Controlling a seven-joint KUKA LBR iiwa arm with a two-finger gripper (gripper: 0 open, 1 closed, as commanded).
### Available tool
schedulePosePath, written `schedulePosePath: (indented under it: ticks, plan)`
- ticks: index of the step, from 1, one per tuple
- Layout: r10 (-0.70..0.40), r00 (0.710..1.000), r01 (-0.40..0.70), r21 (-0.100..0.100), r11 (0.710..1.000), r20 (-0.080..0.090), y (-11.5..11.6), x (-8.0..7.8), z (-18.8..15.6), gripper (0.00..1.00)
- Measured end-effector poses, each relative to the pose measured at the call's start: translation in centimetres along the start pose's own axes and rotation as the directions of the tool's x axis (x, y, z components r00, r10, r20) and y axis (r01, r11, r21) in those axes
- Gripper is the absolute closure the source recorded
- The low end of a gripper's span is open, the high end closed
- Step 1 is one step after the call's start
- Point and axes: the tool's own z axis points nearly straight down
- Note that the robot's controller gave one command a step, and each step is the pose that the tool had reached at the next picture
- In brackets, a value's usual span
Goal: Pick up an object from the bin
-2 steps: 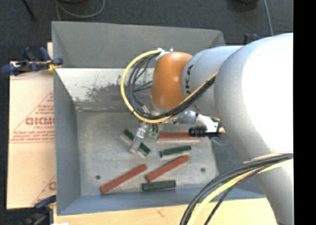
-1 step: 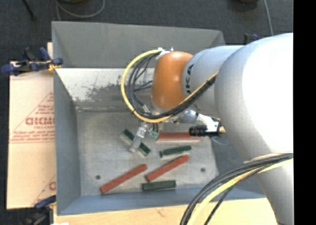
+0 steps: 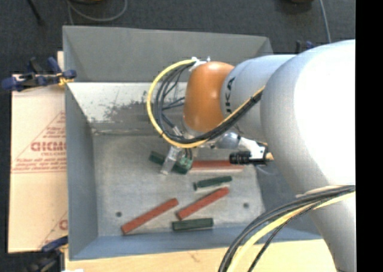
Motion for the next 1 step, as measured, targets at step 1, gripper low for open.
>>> schedulePosePath:
  ticks: [1]
  plan:
    - [-0.001, 1.0, 0.001, -0.002, 1.0, 0.0, 0.04, -0.19, -3.5, 1.0]
